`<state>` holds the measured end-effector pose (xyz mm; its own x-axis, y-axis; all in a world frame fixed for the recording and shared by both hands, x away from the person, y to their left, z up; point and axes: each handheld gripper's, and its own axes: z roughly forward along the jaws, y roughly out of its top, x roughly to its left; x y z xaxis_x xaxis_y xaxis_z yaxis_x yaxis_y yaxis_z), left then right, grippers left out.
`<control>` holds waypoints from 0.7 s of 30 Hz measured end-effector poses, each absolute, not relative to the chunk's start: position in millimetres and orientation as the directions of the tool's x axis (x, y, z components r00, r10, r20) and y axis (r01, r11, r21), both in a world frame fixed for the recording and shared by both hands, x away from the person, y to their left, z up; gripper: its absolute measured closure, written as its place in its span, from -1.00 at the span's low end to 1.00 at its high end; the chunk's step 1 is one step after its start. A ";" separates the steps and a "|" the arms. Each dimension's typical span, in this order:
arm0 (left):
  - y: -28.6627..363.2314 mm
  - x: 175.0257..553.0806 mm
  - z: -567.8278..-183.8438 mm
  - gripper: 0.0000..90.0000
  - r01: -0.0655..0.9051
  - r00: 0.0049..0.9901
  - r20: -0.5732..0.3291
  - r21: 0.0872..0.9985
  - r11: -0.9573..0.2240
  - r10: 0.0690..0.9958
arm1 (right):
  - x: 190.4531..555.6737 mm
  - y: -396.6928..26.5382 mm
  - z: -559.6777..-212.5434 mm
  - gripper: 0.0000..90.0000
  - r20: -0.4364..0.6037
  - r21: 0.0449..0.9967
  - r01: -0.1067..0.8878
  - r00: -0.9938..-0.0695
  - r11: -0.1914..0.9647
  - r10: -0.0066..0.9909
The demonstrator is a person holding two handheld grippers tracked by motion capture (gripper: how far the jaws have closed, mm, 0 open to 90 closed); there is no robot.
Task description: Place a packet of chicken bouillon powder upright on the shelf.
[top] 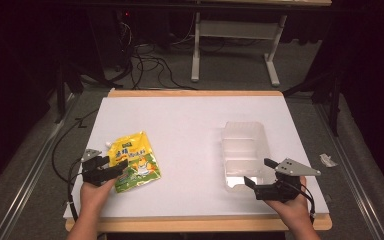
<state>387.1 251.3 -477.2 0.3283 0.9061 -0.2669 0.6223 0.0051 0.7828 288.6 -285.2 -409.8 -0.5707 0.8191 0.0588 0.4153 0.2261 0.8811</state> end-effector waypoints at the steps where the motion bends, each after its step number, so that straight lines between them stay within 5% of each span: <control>1: 252.3 388.8 -477.2 -0.58 0.626 0.326 -0.266 0.780 0.004 0.907 | 289.2 -284.3 -410.3 -0.91 0.062 0.879 0.420 -0.572 0.227 0.818; 8: 256.7 406.0 -475.5 -0.56 0.624 0.280 -0.255 0.781 0.026 0.925 | 288.6 -282.7 -411.5 -0.91 0.063 0.875 0.425 -0.574 0.231 0.816; 21: 280.7 424.7 -485.6 -0.22 0.702 0.209 -0.435 0.690 0.175 0.876 | 288.7 -280.1 -414.7 -0.90 0.064 0.867 0.437 -0.574 0.239 0.816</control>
